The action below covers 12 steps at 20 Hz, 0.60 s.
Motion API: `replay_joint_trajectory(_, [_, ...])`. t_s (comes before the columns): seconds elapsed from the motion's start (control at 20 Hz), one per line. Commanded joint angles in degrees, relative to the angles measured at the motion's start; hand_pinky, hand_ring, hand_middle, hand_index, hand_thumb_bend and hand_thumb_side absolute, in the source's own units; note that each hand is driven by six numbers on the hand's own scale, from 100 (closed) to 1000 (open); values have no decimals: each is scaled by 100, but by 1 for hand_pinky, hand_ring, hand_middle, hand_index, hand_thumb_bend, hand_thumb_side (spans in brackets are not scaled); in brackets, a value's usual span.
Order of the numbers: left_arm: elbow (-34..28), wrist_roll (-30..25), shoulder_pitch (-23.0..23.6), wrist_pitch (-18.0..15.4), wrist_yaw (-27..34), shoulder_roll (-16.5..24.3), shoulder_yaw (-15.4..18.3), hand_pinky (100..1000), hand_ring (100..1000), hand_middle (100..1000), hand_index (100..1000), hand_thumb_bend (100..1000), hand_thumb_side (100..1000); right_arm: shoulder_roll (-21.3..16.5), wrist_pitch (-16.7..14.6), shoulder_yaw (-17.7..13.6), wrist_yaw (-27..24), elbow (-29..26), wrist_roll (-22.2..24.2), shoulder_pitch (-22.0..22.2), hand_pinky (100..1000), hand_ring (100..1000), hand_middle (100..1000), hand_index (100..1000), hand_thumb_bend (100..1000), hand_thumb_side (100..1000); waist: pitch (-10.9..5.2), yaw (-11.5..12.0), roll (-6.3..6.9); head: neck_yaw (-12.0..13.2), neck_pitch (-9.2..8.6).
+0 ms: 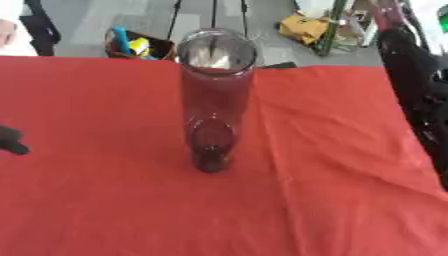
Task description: Arrange flowers into the vase.
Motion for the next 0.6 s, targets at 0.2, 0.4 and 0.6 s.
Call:
replay_joint_trajectory(0.2, [-106, -60, -51, 9, 47, 129, -74, 512, 591, 797, 801, 100, 962, 106, -9, -2, -114, 195, -55, -340, 100, 100, 100, 100, 100, 630, -151, 59, -21, -73, -111])
replay_joint_trajectory(0.4, [-106, -90, -62, 23, 63, 137, -96, 513, 591, 798, 801, 100, 963, 233, -33, 8, -137, 305, -100, -496, 100, 100, 100, 100, 100, 630, -161, 117, -67, -127, -141])
replay_joint_trajectory(0.6, [-106, -116, -65, 39, 75, 143, -109, 513, 591, 798, 802, 100, 963, 356, -55, 20, -126, 423, -140, -624, 100, 100, 100, 100, 100, 631, -168, 170, -96, -206, -129])
